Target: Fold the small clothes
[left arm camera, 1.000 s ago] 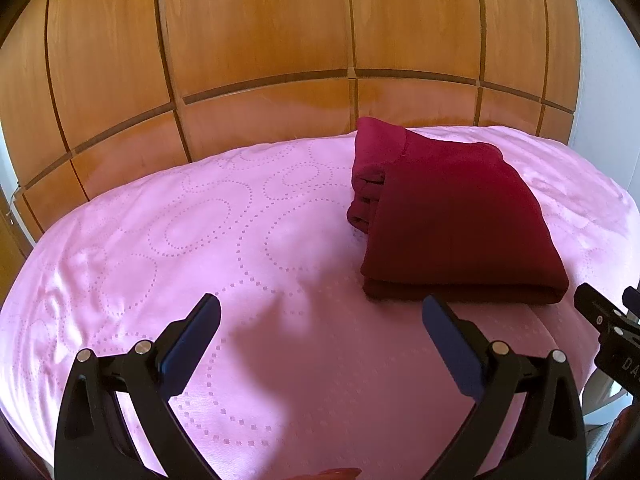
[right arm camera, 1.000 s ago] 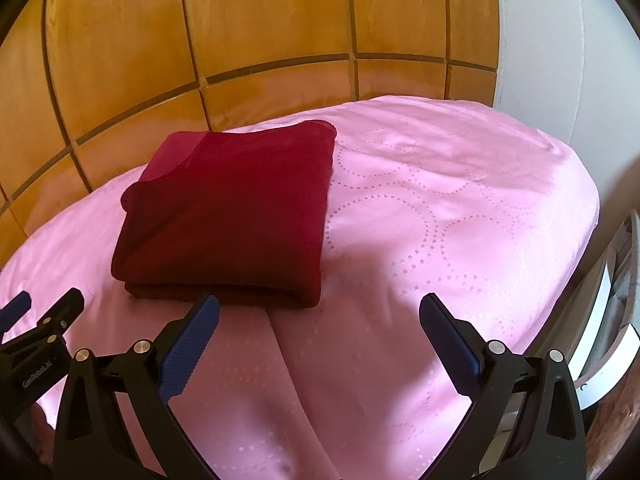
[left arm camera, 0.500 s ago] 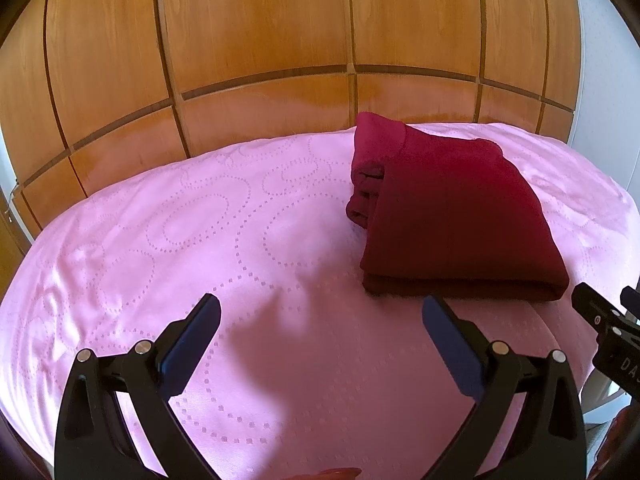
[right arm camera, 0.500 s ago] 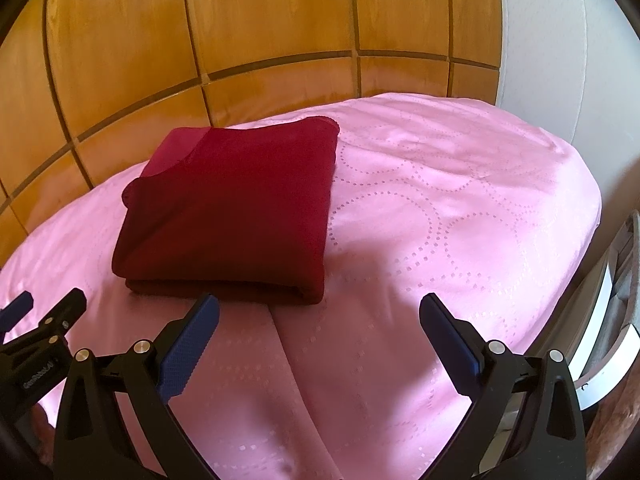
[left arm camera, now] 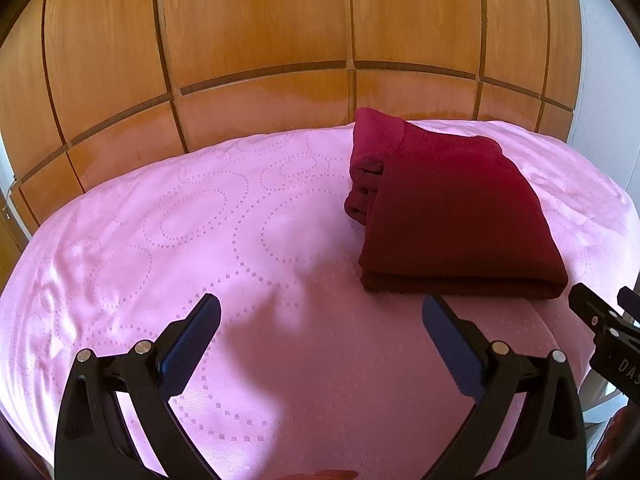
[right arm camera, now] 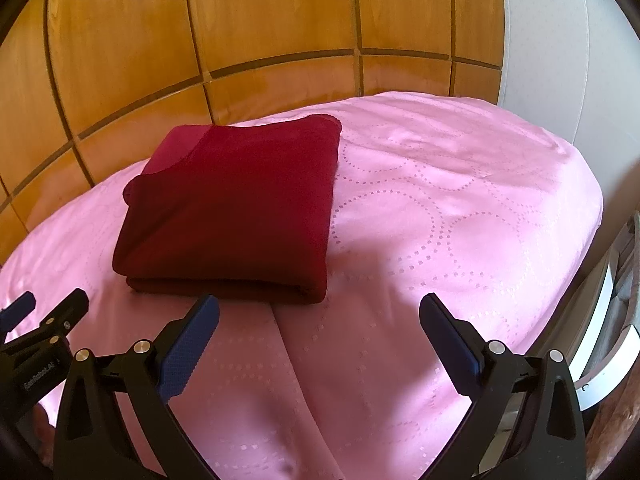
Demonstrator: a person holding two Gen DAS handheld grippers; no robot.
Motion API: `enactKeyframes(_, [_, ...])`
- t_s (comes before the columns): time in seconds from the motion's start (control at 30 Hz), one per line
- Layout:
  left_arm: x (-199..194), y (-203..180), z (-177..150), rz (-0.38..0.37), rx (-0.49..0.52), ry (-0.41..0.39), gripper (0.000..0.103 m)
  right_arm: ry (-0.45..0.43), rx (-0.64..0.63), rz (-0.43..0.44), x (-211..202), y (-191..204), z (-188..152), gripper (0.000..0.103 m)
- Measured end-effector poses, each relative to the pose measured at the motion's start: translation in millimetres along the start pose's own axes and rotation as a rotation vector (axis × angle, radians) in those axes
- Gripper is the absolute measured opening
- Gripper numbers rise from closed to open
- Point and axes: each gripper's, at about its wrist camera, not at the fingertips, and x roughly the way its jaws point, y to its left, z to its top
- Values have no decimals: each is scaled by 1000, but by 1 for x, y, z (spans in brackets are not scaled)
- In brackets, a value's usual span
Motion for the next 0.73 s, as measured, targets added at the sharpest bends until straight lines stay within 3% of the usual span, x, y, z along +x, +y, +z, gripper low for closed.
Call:
enactKeyframes(0.33, [1,1,-1,-34,-34,3,101,6,-2,3,3,0,1,99])
enactKeyframes(0.57, [3,1,0,7,5,-14,101,29,10,21,13,-2,3,99])
enactKeyframes(0.73, [29,38,14,66,-8,22,101,12,39,35,43,-23,29,99])
